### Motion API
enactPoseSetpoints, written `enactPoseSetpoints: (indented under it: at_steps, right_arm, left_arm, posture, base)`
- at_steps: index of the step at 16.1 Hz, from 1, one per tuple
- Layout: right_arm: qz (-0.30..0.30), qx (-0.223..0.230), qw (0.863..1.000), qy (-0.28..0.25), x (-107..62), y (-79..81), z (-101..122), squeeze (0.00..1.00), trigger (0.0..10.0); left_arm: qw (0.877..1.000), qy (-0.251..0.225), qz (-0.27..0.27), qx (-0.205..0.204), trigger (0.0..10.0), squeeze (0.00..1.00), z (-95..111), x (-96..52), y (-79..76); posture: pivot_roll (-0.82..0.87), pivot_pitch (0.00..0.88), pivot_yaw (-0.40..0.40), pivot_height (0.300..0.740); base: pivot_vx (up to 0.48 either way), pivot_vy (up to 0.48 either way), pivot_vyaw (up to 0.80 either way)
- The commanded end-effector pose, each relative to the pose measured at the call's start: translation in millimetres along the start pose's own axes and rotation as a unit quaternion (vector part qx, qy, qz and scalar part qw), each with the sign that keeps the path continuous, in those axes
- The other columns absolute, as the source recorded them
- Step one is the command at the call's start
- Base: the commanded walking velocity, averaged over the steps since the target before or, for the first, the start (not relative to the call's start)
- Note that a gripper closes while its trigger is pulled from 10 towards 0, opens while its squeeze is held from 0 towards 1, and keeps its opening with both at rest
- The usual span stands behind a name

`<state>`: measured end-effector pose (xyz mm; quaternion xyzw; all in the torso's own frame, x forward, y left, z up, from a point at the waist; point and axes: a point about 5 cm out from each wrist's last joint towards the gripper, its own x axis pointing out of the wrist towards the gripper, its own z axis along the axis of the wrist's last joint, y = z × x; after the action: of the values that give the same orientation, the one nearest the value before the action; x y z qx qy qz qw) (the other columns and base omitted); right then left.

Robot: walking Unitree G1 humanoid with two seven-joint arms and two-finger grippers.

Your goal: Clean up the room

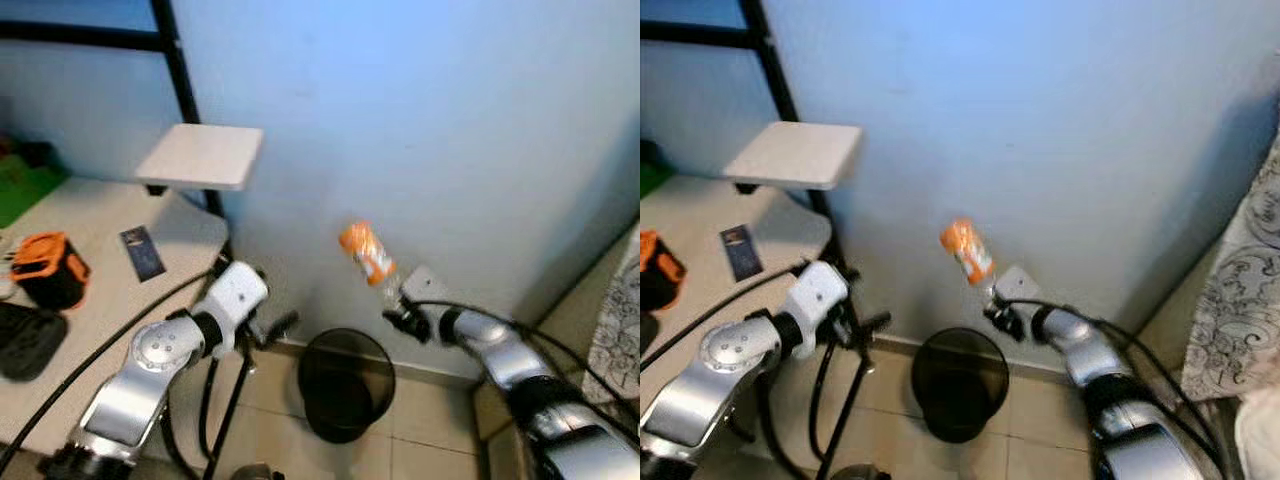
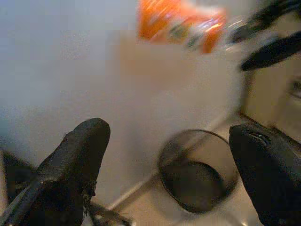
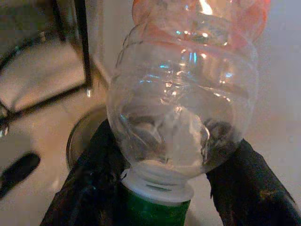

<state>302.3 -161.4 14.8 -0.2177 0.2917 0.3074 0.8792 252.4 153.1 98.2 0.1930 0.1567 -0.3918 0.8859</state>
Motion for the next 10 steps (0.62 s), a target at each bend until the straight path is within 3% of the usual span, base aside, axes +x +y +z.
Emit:
enactPoseSetpoints:
  at_steps: [1,5,10]
  right_arm:
    - [-0.016,0.007,0.999,0.041,7.0,7.5,-7,0.0,10.0]
    - [-0.025,0.026,0.996,0.079,16.6,23.1,-11,0.0,10.0]
    - [-0.026,0.02,0.996,0.081,24.6,34.9,-3,0.0,10.0]
  left_arm:
    - [0.999,-0.004,-0.052,0.006,10.0,0.31,6,2.7,-6.8]
    - [0.996,0.013,-0.085,0.028,10.0,0.3,3,2.5,-7.4]
    - [0.993,0.028,-0.106,0.036,10.0,0.3,-1,2.6,-9.3]
  posture:
    - [0.0,0.0,0.003,0.74]
    - [0.01,0.0,-0.001,0.74]
    - [0.0,0.0,0.003,0.74]
  base:
    - [0.0,0.0,0.0]
    - [0.0,0.0,0.0]
    - [0.0,0.0,0.0]
